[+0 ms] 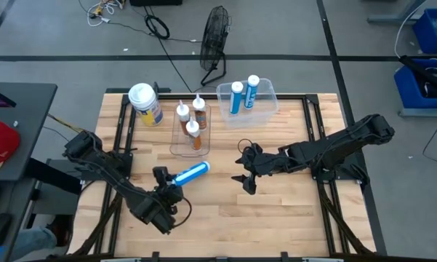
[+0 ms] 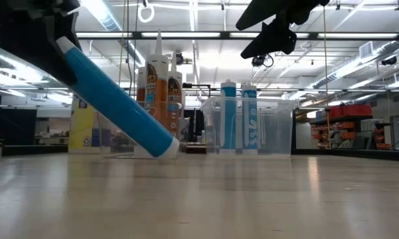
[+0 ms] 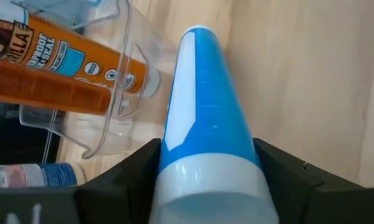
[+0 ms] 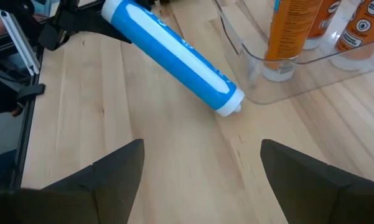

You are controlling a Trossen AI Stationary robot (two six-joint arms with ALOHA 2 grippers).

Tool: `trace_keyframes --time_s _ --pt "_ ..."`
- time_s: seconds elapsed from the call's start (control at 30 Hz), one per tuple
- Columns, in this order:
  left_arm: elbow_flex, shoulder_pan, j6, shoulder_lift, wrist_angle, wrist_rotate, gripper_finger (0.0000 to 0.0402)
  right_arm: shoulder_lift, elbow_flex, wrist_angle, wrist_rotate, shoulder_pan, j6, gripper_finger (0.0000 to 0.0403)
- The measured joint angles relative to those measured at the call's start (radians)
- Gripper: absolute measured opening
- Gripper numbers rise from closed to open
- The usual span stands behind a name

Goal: Pick & place silicon tubes, Sealant and Lysol wipes
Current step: Put the blue sealant into the white bin

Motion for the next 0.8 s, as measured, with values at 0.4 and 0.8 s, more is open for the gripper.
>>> trace_keyframes --time_s 0.4,0.8 --pt "0.000 -0.063 -0.080 0.000 0.032 0.198 0.0224 0.000 0.000 0.002 0.000 0.000 0.008 0.0327" --pt "-0.151 -0.056 -0.047 0.029 0.281 0.463 0.0224 -0.001 0.000 0.004 0.000 0.000 0.008 0.0327"
